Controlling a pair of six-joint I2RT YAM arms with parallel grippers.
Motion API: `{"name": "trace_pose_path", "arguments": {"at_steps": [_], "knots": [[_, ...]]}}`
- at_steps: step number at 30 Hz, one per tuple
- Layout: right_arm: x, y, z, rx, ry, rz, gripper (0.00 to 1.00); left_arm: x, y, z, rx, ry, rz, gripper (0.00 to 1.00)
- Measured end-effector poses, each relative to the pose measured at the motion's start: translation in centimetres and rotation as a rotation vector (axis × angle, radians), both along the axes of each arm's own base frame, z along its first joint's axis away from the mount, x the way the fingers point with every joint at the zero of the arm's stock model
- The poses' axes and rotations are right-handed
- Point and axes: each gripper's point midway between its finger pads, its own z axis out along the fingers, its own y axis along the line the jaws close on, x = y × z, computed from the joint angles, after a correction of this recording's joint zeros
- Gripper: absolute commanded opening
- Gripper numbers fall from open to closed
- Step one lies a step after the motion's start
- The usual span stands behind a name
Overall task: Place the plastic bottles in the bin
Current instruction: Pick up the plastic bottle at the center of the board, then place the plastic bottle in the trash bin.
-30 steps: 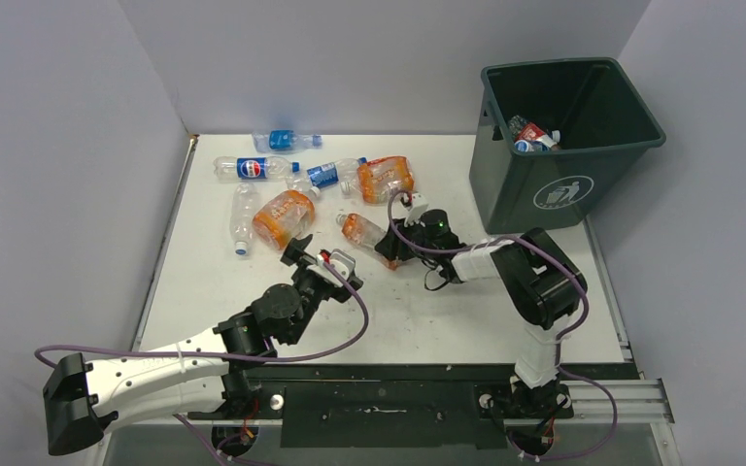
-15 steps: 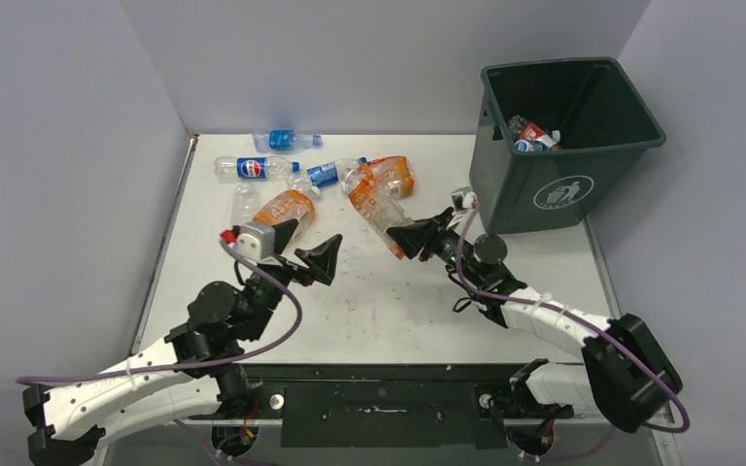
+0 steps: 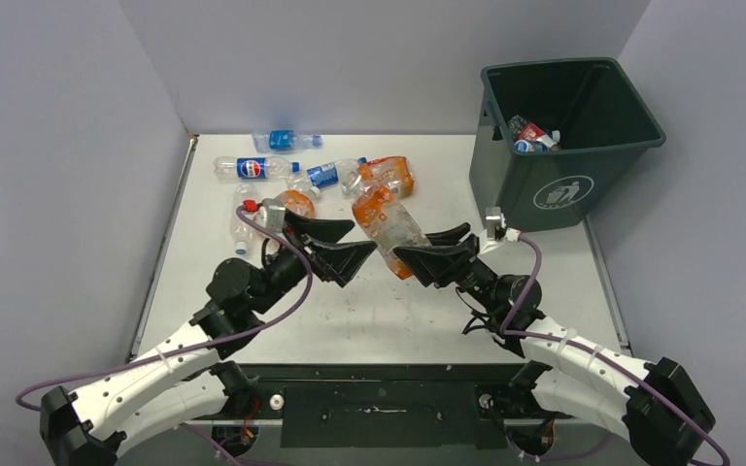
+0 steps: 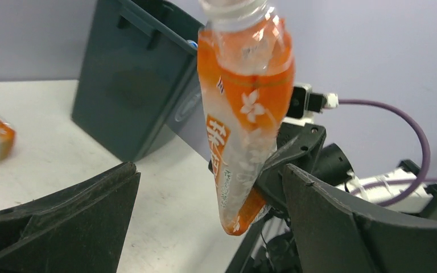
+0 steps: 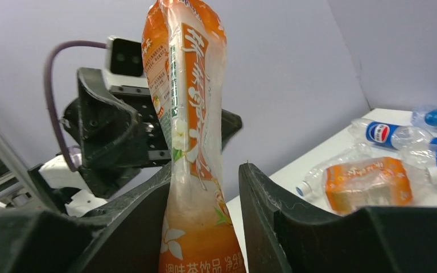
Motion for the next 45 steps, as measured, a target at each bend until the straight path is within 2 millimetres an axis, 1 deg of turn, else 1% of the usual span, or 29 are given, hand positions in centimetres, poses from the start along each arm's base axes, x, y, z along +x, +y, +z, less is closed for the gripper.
{"name": "trace_pose_path", "arguments": {"at_steps": [2, 4, 6, 10, 12, 15, 16, 17, 18, 19, 20, 21, 22, 23, 25, 26, 27, 28, 30, 33, 34, 36, 39, 40, 43, 45], "knots": [[-0.7, 0.1, 0.7, 0.024, -0.012, 0.027, 0.05, -0.5, -1.2, -0.3, -0.002, 0.006, -0.068, 1.00], [-1.2, 0.3, 0.9, 0.036, -0.015, 0.045, 0.05, -1.0, -2.1, -0.5, -0.003, 0.007, -0.127, 0.93], [-1.6, 0.5, 1.1, 0.046, -0.018, 0.062, 0.05, -1.6, -2.7, -0.2, -0.018, -0.002, -0.178, 0.87], [-2.4, 0.9, 0.8, 0.054, -0.013, 0.090, 0.05, -2.7, -3.1, 1.1, -0.067, -0.044, -0.245, 0.64], [-2.6, 1.1, 0.4, 0.051, -0.008, 0.099, 0.05, -3.0, -3.2, 1.6, -0.090, -0.057, -0.264, 0.50], [-3.0, 1.2, 0.6, 0.061, -0.014, 0.111, 0.05, -2.9, -3.3, 1.6, -0.102, -0.062, -0.267, 0.35], [-3.0, 1.3, 0.7, 0.064, -0.017, 0.110, 0.08, -2.8, -3.3, 1.6, -0.105, -0.065, -0.265, 0.31], [-3.0, 1.3, 0.6, 0.064, -0.015, 0.107, 0.21, -2.7, -3.4, 1.7, -0.106, -0.070, -0.264, 0.23], [-2.9, 1.3, 0.6, 0.063, -0.014, 0.103, 0.46, -2.6, -3.4, 1.7, -0.106, -0.075, -0.262, 0.15], [-2.9, 1.3, 0.6, 0.061, -0.015, 0.097, 0.74, -2.4, -3.5, 1.6, -0.104, -0.079, -0.258, 0.07], [-2.9, 1.4, 0.4, 0.055, -0.012, 0.098, 0.87, -2.2, -3.5, 1.4, -0.094, -0.082, -0.250, 0.00], [-3.0, 1.5, 0.3, 0.051, -0.008, 0.105, 0.97, -1.9, -3.6, 1.0, -0.085, -0.077, -0.244, 0.00], [-3.3, 1.8, 0.0, 0.032, -0.002, 0.116, 0.96, -1.8, -3.8, 0.7, -0.075, -0.072, -0.247, 0.00], [-3.2, 2.0, -0.5, 0.007, 0.013, 0.115, 0.91, -1.9, -3.9, 0.3, -0.055, -0.068, -0.254, 0.00], [-2.7, 2.2, -1.3, -0.061, 0.045, 0.090, 0.90, -1.9, -3.9, -0.3, -0.007, -0.072, -0.245, 0.00], [-2.4, 2.2, -1.4, -0.094, 0.055, 0.074, 0.90, -1.9, -3.7, -0.4, 0.024, -0.077, -0.233, 0.00], [-2.3, 2.0, -1.0, -0.121, 0.055, 0.054, 0.90, -1.8, -3.5, -0.3, 0.054, -0.088, -0.216, 0.00], [-2.2, 1.7, -0.5, -0.148, 0.048, 0.033, 0.90, -1.7, -3.1, 0.1, 0.093, -0.110, -0.193, 0.00], [-2.3, 0.8, 1.3, -0.188, 0.012, -0.009, 0.90, -1.5, -2.2, 1.5, 0.152, -0.163, -0.143, 0.00], [-2.8, -0.9, 4.6, -0.240, -0.060, -0.070, 0.90, -1.1, -0.6, 3.8, 0.253, -0.262, -0.055, 0.00], [-2.9, -1.2, 5.6, -0.260, -0.079, -0.084, 0.91, -0.9, -0.2, 4.3, 0.290, -0.296, -0.029, 0.00], [-3.2, -1.8, 7.6, -0.292, -0.115, -0.107, 0.92, -0.7, 0.4, 4.2, 0.376, -0.356, 0.002, 0.00], [-2.9, -1.9, 9.7, -0.336, -0.140, -0.126, 0.95, -0.6, 0.5, 1.9, 0.523, -0.425, -0.011, 0.00], [-2.7, -1.8, 10.0, -0.348, -0.141, -0.127, 0.96, -0.8, 0.3, 0.8, 0.569, -0.447, -0.032, 0.00], [-1.7, -0.7, 10.1, -0.406, -0.124, -0.123, 0.98, -1.4, -0.3, -3.4, 0.689, -0.480, -0.105, 0.00], [-1.1, 0.0, 9.9, -0.438, -0.110, -0.117, 0.93, -1.9, -0.5, -6.1, 0.741, -0.477, -0.147, 0.00]]}}
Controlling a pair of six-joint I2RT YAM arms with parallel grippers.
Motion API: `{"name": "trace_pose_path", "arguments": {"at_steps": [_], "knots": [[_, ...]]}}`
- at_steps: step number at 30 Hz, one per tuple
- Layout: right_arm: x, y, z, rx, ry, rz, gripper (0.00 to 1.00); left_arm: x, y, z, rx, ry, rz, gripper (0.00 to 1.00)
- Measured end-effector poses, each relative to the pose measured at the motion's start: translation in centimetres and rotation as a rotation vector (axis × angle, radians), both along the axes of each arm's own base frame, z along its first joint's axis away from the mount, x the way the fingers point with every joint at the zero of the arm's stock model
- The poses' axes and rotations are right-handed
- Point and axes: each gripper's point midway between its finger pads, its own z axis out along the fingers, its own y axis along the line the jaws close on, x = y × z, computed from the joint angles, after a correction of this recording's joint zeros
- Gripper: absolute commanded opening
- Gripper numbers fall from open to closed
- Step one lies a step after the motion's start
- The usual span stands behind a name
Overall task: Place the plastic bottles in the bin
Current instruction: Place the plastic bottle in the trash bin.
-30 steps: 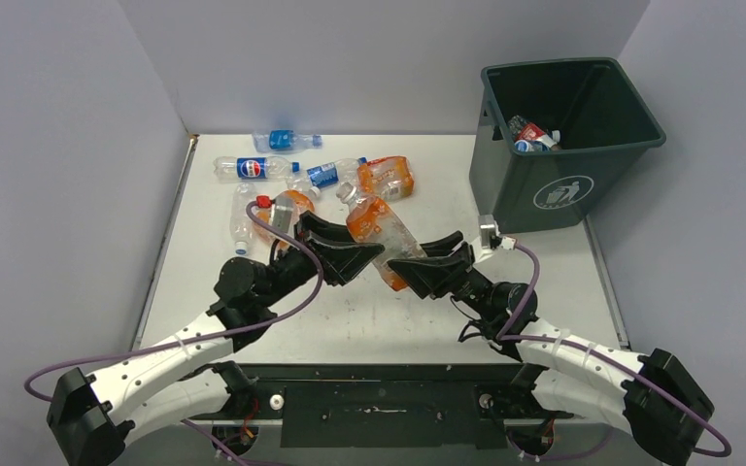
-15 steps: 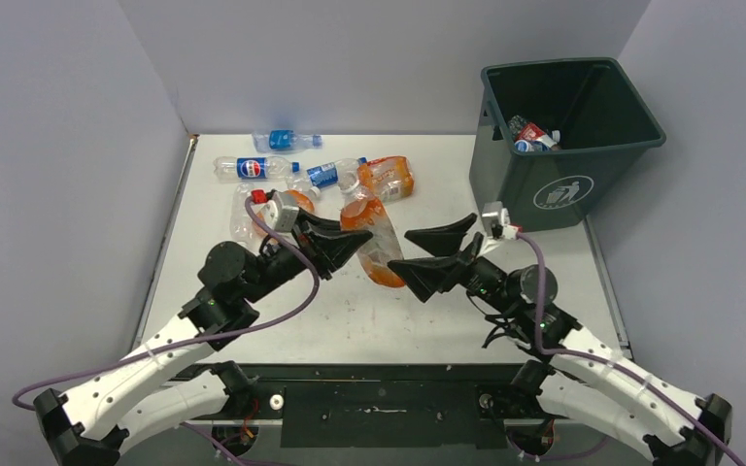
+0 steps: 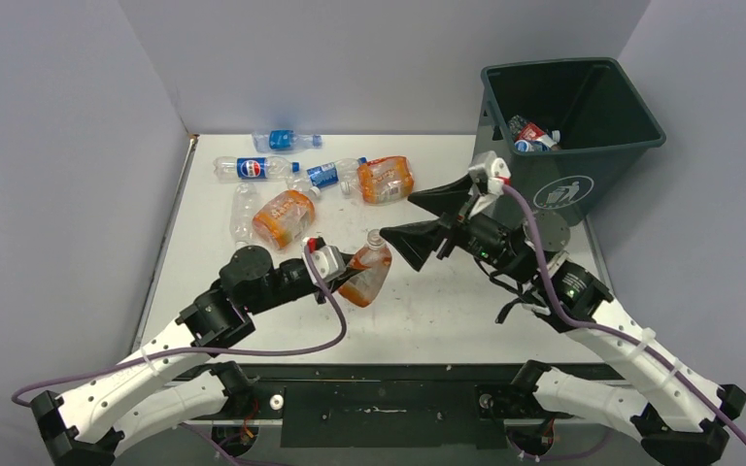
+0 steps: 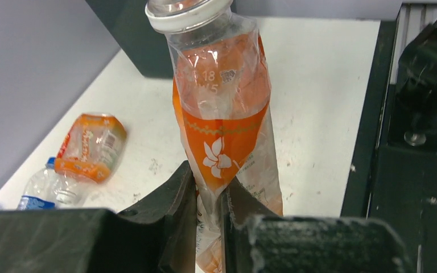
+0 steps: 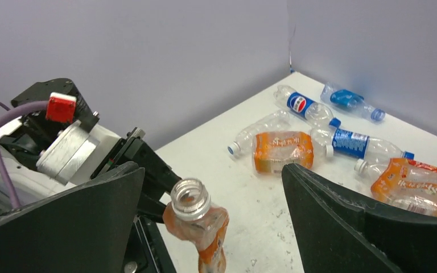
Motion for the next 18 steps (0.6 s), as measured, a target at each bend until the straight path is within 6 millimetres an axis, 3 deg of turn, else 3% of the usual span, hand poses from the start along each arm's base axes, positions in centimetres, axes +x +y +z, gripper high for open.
{"name": "trace_pose_path", "arguments": {"at_steps": [2, 5, 9, 15, 18], "knots": [[0.8, 0.9, -0.9, -0.044, 0.031, -0.001, 0.89, -0.1, 0.1, -1.9, 0.038, 0.012, -0.003, 0.00], [1.7, 1.8, -2.5, -0.100, 0.079, -0.001, 0.81, -0.2, 0.4, -2.8, 0.048, 0.008, -0.003, 0.00], [1.9, 2.6, -4.1, -0.141, 0.122, 0.008, 0.73, -0.4, 0.6, -2.6, 0.031, -0.007, -0.004, 0.00], [0.9, 4.5, -5.3, -0.175, 0.152, 0.060, 0.72, -0.4, 0.6, -2.3, 0.017, -0.015, -0.002, 0.00], [-0.1, 5.4, -5.7, -0.189, 0.155, 0.097, 0.64, -0.4, 0.6, -2.3, 0.010, -0.014, 0.000, 0.00]]}}
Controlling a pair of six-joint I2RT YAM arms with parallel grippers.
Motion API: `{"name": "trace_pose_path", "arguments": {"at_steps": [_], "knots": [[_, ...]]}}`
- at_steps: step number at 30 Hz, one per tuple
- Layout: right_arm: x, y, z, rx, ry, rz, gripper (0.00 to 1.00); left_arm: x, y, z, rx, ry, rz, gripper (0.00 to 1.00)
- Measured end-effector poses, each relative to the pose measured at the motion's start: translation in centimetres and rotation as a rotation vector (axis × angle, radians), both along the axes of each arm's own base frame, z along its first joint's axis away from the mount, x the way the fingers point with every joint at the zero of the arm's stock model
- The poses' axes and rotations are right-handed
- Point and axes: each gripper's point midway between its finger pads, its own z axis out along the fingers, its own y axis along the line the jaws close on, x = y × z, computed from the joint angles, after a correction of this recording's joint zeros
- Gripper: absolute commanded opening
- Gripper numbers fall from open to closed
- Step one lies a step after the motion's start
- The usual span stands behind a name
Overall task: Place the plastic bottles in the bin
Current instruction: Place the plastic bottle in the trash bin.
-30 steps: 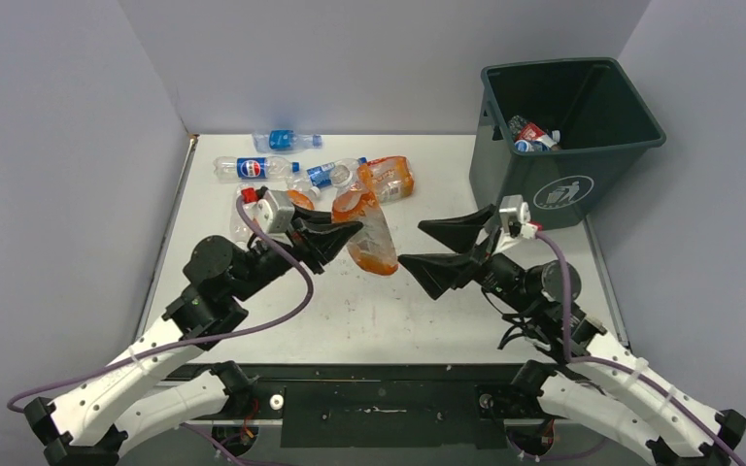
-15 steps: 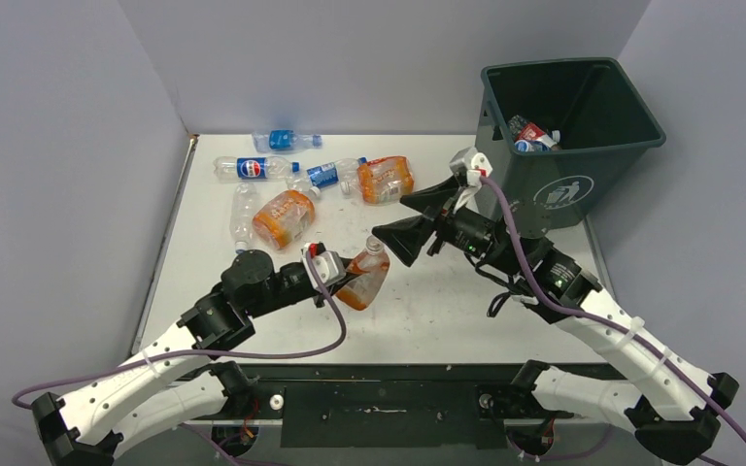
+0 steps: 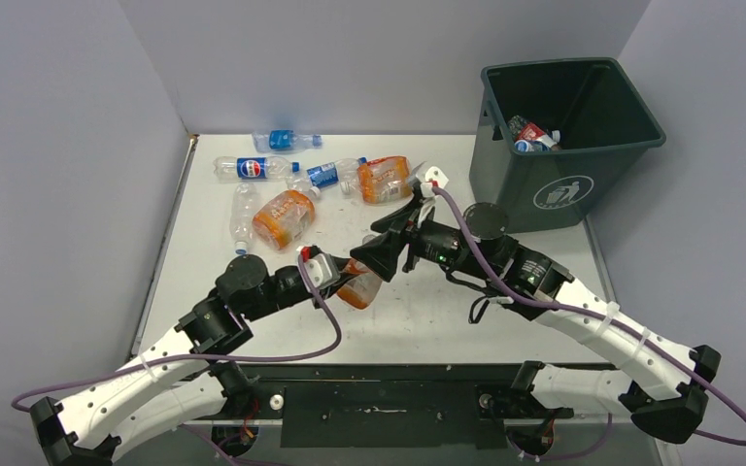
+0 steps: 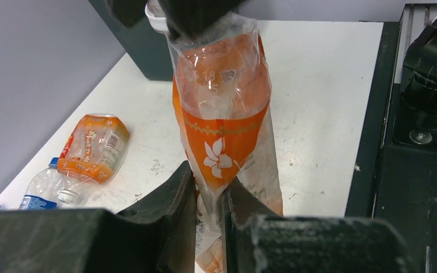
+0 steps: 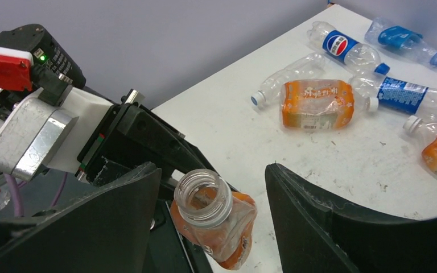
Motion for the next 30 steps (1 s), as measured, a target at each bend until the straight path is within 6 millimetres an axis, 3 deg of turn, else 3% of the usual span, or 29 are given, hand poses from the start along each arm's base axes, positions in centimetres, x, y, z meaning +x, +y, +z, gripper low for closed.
{"name": "trace_pose_path", "arguments": {"at_steps": [4, 7, 8, 11, 12, 13, 17, 21, 25, 28, 30], "knots": [[-0.5, 0.8, -0.9, -0.028, 0.010, 0.016, 0.43, 0.0, 0.0, 0.6, -0.022, -0.008, 0.003, 0.00], [-0.1, 0.8, -1.4, -0.051, -0.003, -0.005, 0.09, -0.1, 0.1, 0.5, -0.026, 0.001, 0.004, 0.00], [0.2, 0.7, -1.6, -0.062, -0.012, -0.017, 0.06, -0.2, 0.1, 0.2, -0.026, 0.012, 0.002, 0.03], [0.4, 0.5, -2.0, -0.082, -0.014, -0.031, 0.05, -0.3, 0.1, -0.2, -0.030, 0.024, 0.001, 0.63], [0.5, 0.4, -2.1, -0.086, -0.015, -0.038, 0.05, -0.3, 0.1, -0.2, -0.030, 0.017, 0.001, 0.89], [0.6, 0.3, -2.2, -0.091, -0.010, -0.045, 0.05, -0.3, 0.1, -0.1, -0.034, 0.010, 0.002, 0.98], [1.5, -0.6, -1.3, -0.114, -0.032, -0.113, 0.05, -0.2, 0.6, 0.6, -0.072, -0.014, 0.024, 0.96], [3.6, -3.2, 3.8, -0.093, -0.148, -0.271, 0.05, 0.1, 1.3, 1.6, -0.116, -0.049, 0.061, 0.96], [5.8, -7.9, 10.5, -0.029, -0.306, -0.520, 0.05, 0.7, 1.8, 2.3, -0.149, -0.074, 0.109, 0.96], [7.4, -12.6, 14.5, 0.030, -0.402, -0.767, 0.05, 1.4, 2.2, 2.2, -0.160, -0.081, 0.152, 0.96], [8.4, -15.5, 16.3, 0.067, -0.445, -0.917, 0.05, 1.8, 2.6, 1.9, -0.160, -0.081, 0.187, 0.96]]}}
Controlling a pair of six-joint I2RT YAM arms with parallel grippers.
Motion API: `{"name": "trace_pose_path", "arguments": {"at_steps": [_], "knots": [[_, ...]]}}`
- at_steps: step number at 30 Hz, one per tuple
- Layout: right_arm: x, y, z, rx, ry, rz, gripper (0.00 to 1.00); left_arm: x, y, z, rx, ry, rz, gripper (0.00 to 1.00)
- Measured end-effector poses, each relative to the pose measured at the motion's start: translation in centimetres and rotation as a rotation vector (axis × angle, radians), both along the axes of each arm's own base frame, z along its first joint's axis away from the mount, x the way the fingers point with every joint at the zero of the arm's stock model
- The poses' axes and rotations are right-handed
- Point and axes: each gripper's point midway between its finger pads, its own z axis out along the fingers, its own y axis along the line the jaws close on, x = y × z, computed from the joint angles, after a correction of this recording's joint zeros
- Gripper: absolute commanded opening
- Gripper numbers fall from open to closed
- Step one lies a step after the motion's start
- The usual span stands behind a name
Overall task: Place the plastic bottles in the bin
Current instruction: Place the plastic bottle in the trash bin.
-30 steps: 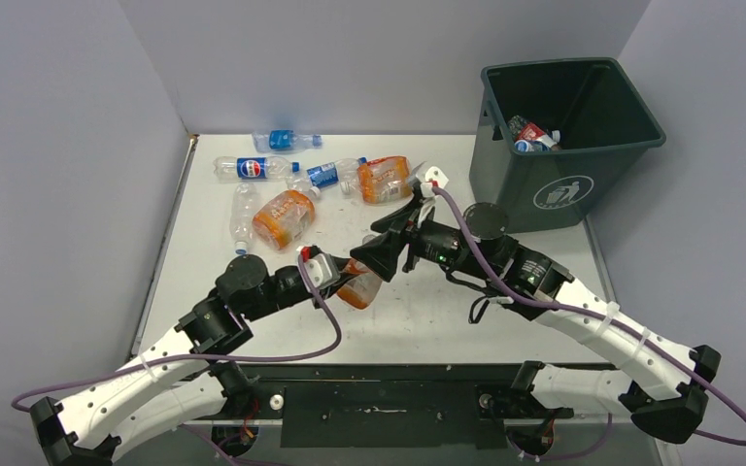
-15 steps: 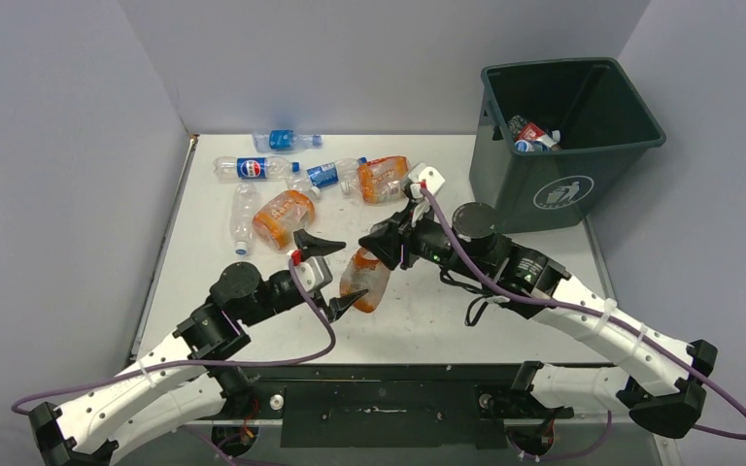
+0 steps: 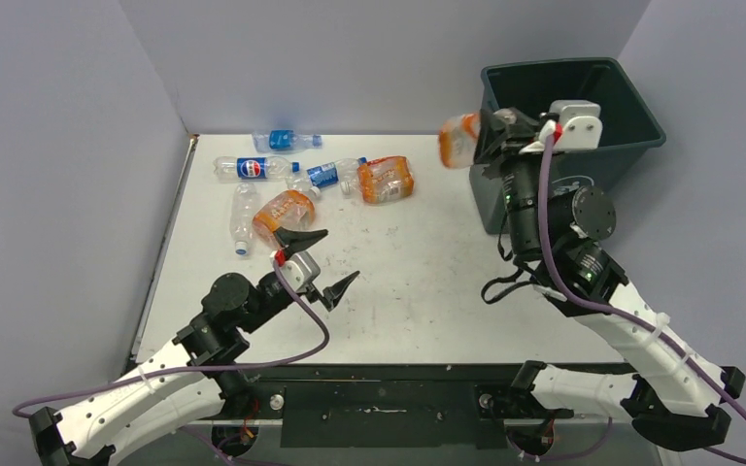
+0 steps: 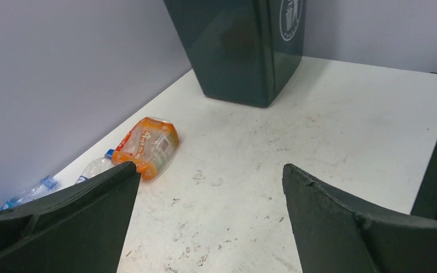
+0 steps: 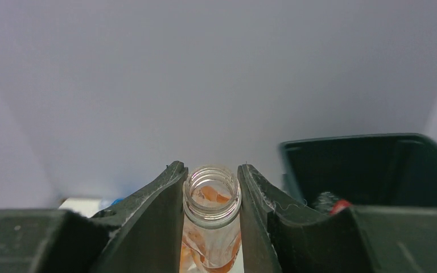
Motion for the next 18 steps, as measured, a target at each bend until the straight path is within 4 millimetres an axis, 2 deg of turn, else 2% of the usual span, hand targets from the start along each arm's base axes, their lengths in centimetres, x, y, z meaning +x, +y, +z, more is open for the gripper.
{"name": "trace_pose_path", "arguments": {"at_steps": [5, 9, 12, 18], "knots": [[3.5, -8.2, 1.7, 0.122, -0.078, -0.365, 0.05, 1.0, 1.3, -0.2, -0.015, -0.015, 0.102, 0.96], [7.1, -14.1, 1.6, 0.217, -0.125, -0.574, 0.05, 1.7, 2.5, 0.4, -0.046, -0.033, 0.179, 0.96], [9.6, -18.8, 0.5, 0.291, -0.165, -0.703, 0.05, 2.1, 3.0, 0.8, -0.065, -0.038, 0.220, 0.96], [14.1, -27.3, -3.9, 0.417, -0.170, -0.887, 0.05, 2.8, 3.2, -0.2, -0.042, -0.036, 0.269, 0.96]]}}
